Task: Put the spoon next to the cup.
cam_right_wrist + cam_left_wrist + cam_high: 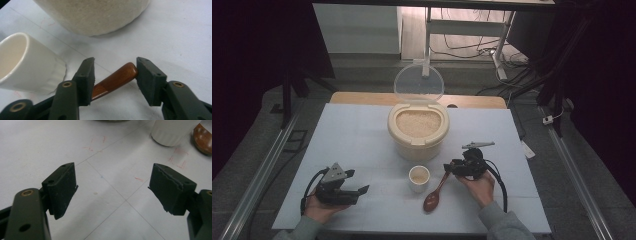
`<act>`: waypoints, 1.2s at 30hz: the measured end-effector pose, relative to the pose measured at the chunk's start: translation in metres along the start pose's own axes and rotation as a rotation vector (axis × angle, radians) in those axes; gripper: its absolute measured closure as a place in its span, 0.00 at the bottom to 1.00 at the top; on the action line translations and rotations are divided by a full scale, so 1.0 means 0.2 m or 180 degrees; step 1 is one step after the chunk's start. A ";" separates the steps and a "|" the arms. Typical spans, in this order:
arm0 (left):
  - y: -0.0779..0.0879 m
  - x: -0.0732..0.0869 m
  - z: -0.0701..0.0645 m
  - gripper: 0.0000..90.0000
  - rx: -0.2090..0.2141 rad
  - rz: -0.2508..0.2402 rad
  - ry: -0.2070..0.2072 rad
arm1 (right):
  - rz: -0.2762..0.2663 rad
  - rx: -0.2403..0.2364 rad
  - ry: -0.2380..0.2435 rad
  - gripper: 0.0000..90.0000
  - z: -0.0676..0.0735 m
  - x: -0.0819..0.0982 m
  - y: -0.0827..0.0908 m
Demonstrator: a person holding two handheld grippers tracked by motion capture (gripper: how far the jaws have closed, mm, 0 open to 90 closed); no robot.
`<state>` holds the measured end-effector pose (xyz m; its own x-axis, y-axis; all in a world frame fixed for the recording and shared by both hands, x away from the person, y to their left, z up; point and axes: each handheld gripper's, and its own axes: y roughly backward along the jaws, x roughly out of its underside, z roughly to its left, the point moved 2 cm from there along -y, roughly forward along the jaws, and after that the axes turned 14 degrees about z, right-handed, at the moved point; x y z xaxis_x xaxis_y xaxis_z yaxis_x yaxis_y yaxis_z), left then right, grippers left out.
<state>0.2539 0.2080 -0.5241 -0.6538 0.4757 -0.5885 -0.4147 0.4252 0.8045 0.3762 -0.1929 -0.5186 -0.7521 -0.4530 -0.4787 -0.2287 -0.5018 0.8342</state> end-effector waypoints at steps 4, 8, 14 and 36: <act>0.00 0.00 0.00 0.24 0.0001 0.0002 -0.0001 | 0.0003 0.0110 0.0020 0.50 0.00 0.00 -0.01; 0.00 0.00 0.00 0.24 -0.0001 0.0007 -0.0001 | -0.0038 0.0216 0.0003 0.46 -0.02 -0.01 -0.01; 0.00 0.01 0.01 0.24 -0.0007 -0.0006 0.0009 | -0.0164 0.0204 0.0130 0.45 0.00 0.00 0.03; 0.01 0.01 0.00 0.24 -0.0010 -0.0038 0.0027 | -0.0646 0.0306 0.0766 0.43 0.03 0.27 0.31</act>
<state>0.2517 0.2103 -0.5238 -0.6541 0.4642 -0.5973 -0.4244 0.4284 0.7977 0.3177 -0.2430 -0.4907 -0.5200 -0.5178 -0.6793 -0.4248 -0.5332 0.7316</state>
